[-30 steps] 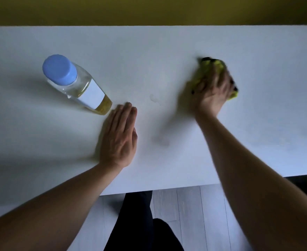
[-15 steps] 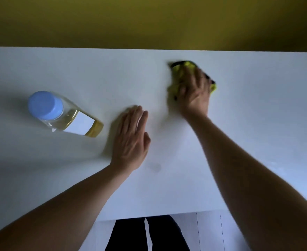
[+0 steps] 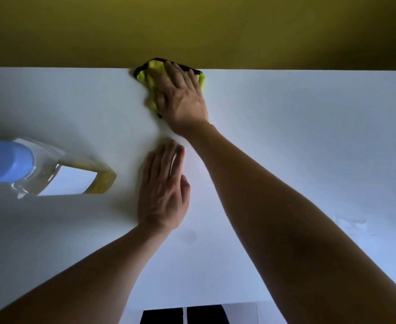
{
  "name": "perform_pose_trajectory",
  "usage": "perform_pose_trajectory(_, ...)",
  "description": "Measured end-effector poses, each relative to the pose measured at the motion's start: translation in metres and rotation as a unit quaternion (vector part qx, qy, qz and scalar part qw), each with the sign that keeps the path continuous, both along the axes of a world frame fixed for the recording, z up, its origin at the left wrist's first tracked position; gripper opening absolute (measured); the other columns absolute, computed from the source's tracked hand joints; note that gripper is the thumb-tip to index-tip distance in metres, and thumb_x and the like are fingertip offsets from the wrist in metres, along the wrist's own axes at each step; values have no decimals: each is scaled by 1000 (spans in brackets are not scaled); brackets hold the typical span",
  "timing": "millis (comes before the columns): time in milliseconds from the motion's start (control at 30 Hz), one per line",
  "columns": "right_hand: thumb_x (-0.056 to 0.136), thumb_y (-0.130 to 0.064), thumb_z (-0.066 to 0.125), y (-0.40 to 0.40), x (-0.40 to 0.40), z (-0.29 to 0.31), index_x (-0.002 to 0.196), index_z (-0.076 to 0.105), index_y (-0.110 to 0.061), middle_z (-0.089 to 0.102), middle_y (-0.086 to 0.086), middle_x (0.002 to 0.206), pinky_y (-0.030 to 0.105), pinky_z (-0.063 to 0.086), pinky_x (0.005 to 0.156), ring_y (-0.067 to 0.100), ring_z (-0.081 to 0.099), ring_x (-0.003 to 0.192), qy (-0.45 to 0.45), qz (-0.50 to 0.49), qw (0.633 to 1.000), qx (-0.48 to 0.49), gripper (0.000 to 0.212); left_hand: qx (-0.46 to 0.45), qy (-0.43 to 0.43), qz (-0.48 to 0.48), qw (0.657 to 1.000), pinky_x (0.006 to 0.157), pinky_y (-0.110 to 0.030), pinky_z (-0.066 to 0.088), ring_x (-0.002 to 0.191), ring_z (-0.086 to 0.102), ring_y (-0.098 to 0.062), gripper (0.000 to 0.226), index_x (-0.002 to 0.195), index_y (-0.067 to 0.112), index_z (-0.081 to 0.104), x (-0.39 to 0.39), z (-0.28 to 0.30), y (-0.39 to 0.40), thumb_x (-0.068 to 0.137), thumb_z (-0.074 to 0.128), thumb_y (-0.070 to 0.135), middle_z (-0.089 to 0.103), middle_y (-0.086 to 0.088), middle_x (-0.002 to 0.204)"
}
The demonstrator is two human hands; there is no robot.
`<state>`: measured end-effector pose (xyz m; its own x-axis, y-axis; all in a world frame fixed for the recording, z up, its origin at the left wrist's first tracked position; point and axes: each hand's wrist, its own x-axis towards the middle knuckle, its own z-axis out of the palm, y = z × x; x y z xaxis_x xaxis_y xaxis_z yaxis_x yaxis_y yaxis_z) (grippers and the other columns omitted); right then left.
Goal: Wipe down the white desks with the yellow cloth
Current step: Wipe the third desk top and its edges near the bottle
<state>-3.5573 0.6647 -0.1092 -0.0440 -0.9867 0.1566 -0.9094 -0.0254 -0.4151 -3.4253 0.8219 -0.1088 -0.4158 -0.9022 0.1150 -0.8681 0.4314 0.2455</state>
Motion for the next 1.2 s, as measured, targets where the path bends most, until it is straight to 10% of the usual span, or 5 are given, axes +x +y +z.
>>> perform_pose_trajectory(433,96,-35,33,68,-259,-3,152,42,-22,38,10,158,41,17,121,29,37,144,-15,-403,915,3,58,-25,-9,9,1000,127,-52,24,155,33,-34,60,157,7,42,-6,-1,0,99,40,17,37,-13,166)
perform_pose_trajectory(733,87,-46,38,119,-25,1,145,55,-18,47,18,151,47,18,122,33,39,144,-32,-107,993,-23,66,-37,2,-6,999,127,-52,24,153,35,-35,57,153,4,44,-2,-4,0,99,40,18,39,-15,164)
perform_pose_trajectory(1200,98,-34,52,326,1,13,153,43,-25,31,10,163,47,13,126,25,21,154,-53,-185,981,31,56,-31,50,-116,992,116,-53,33,141,44,-45,46,145,5,52,-30,1,7,103,39,16,45,-20,156)
